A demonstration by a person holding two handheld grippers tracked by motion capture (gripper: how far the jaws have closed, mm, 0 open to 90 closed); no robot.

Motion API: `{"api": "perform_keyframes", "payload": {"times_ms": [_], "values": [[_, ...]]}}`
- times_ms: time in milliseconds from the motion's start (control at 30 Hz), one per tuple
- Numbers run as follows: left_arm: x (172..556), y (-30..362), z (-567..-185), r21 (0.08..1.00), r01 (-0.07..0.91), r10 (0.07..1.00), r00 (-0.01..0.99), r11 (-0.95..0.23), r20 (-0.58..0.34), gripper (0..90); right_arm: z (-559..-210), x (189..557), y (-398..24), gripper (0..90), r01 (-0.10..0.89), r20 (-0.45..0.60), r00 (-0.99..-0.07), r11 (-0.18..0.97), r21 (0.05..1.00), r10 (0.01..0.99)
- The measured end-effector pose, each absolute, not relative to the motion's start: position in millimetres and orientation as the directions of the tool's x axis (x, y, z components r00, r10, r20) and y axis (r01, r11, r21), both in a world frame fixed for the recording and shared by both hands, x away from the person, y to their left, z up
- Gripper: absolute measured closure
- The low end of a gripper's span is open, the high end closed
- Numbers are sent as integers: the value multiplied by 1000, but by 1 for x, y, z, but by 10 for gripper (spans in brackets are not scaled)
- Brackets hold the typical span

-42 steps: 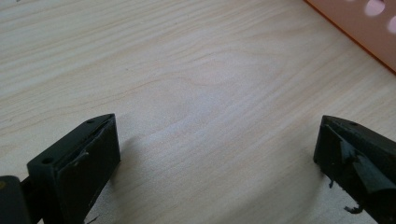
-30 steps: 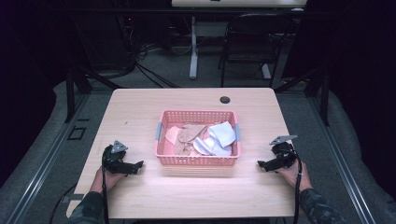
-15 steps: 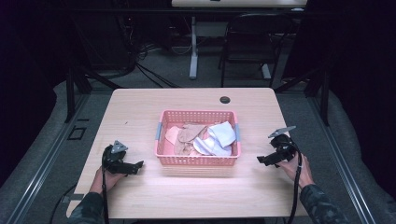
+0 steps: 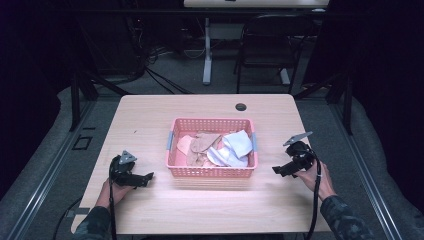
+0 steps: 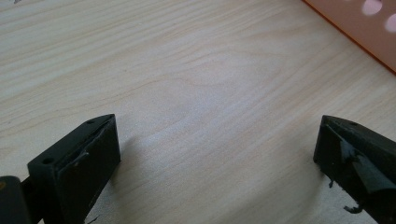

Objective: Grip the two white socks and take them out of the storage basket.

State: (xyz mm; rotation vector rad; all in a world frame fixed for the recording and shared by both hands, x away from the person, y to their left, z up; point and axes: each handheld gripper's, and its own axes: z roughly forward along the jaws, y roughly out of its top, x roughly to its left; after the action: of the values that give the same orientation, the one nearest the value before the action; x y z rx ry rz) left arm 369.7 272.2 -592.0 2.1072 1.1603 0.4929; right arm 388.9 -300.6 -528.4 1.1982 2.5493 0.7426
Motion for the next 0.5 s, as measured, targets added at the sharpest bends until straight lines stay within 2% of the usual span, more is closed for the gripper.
{"api": "perform_keyframes", "payload": {"times_ms": [233, 500], "values": [[370, 272, -592, 711, 593, 847, 532, -377, 5, 4, -540, 389, -304, 0, 661, 18, -641, 540, 521, 767], [370, 272, -592, 711, 593, 846, 533, -378, 6, 3, -533, 385, -301, 0, 646, 20, -652, 542, 538, 758]]}}
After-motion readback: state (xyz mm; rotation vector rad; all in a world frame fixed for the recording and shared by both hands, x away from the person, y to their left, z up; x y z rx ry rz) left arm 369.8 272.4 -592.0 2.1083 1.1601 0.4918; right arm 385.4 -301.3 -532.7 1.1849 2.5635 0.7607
